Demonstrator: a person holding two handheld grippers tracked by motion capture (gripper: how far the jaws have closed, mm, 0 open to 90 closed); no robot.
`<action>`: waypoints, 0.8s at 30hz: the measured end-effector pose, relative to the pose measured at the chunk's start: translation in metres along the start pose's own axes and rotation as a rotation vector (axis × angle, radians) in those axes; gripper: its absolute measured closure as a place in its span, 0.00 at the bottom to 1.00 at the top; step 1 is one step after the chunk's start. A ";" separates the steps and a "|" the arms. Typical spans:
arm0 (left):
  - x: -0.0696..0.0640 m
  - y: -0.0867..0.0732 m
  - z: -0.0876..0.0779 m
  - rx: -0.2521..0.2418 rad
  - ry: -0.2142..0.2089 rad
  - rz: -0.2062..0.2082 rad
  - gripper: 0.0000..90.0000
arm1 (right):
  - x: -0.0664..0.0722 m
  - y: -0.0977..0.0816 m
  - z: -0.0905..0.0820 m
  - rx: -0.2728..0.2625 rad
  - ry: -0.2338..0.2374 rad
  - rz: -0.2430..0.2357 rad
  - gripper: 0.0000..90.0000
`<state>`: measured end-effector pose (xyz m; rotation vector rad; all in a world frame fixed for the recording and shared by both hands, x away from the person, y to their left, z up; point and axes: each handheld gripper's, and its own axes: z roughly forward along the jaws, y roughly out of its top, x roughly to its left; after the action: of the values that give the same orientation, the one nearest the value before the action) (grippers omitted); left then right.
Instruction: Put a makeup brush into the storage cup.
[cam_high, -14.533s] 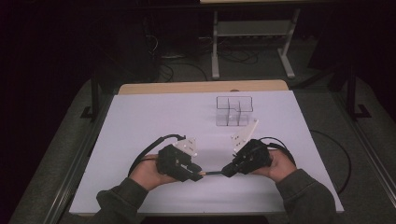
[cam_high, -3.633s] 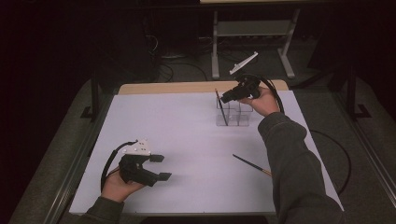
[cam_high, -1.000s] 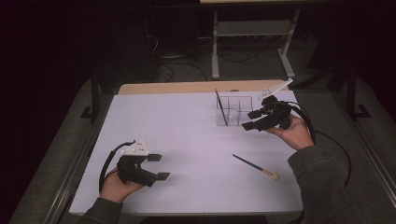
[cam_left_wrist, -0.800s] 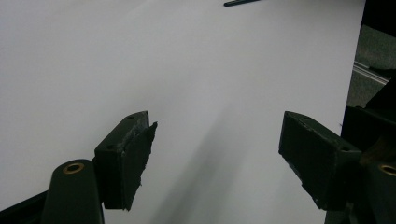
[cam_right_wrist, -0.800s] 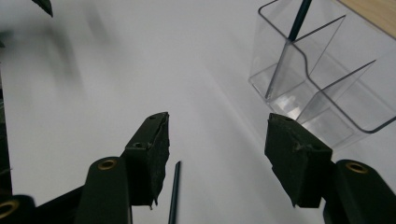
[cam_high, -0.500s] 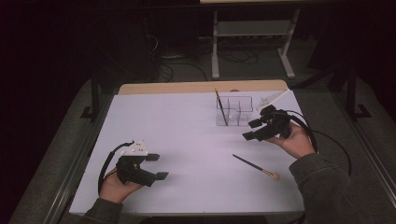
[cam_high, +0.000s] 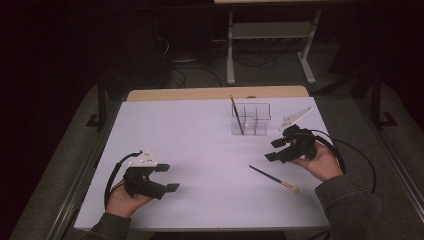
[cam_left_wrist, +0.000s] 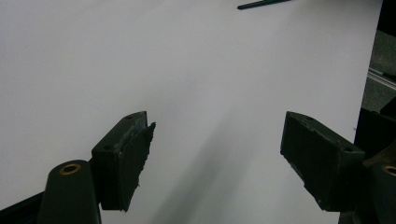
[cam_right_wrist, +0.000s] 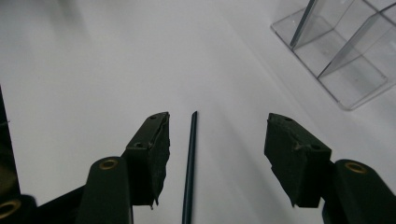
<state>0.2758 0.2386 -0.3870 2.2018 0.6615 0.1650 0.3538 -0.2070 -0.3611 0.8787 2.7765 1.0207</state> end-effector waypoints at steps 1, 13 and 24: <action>-0.001 0.000 0.000 -0.002 0.002 -0.005 0.26 | 0.000 -0.002 0.000 0.002 0.002 0.000 0.44; 0.000 0.000 0.001 -0.007 0.003 -0.010 0.26 | 0.002 -0.027 0.005 0.012 0.008 0.019 0.48; 0.000 -0.001 0.002 -0.002 -0.001 -0.008 0.26 | 0.002 -0.041 0.011 0.033 -0.005 0.016 0.51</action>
<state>0.2761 0.2383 -0.3891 2.1970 0.6694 0.1603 0.3341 -0.2252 -0.3941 0.9083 2.7938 0.9768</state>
